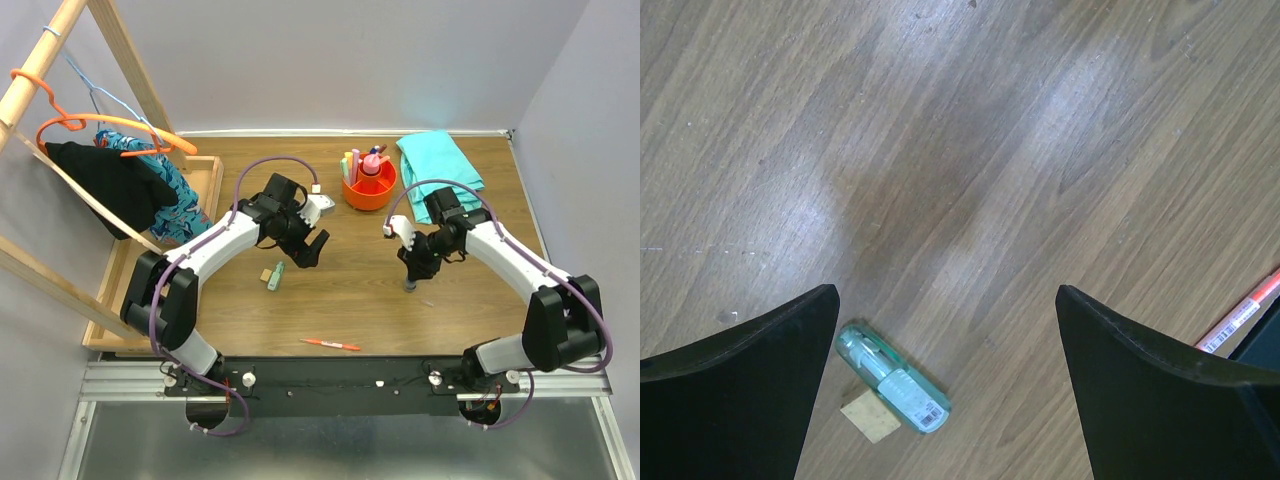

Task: Sort the stationery into containers
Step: Close the stationery at the center of the board.

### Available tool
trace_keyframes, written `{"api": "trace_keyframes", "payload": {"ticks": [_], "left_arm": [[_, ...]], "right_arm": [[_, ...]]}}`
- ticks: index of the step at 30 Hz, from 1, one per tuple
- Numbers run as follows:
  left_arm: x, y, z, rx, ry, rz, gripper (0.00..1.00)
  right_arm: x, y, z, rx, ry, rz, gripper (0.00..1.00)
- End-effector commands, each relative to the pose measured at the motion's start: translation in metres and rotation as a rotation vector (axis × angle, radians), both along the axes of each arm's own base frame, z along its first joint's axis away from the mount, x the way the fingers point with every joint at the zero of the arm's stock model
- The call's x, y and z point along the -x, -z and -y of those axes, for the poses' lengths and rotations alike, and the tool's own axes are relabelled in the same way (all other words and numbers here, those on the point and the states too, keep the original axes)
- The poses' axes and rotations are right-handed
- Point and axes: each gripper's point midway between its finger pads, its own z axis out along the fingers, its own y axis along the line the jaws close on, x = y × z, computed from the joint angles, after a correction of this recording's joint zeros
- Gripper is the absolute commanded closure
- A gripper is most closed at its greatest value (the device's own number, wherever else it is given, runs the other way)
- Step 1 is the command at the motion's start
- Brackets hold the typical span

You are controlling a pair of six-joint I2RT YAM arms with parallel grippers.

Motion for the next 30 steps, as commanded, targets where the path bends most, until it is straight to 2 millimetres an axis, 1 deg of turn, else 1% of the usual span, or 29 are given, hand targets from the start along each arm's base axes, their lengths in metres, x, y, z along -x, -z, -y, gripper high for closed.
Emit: {"api": "trace_keyframes", "payload": {"ticks": [1, 3, 11, 17, 23, 30], "left_arm": [[-0.008, -0.007, 0.008, 0.024, -0.003, 0.014, 0.01], [-0.008, -0.007, 0.007, 0.023, -0.007, 0.012, 0.01], [-0.008, -0.005, 0.007, 0.023, -0.009, 0.009, 0.01], [-0.010, -0.004, 0.009, 0.023, -0.012, 0.003, 0.01], [-0.013, -0.005, 0.012, 0.031, -0.013, 0.002, 0.01], [-0.014, -0.003, 0.014, 0.032, -0.012, -0.005, 0.01]], "right_arm": [[0.007, 0.011, 0.007, 0.035, -0.004, 0.002, 0.76], [0.008, 0.014, 0.009, 0.041, 0.000, 0.005, 0.76], [0.023, 0.026, 0.013, 0.043, 0.003, -0.018, 0.76], [0.021, 0.020, 0.012, 0.040, 0.008, -0.008, 0.77], [0.021, 0.021, 0.017, 0.064, 0.011, -0.009, 0.77], [0.032, 0.023, 0.021, 0.075, 0.004, -0.029, 0.77]]}}
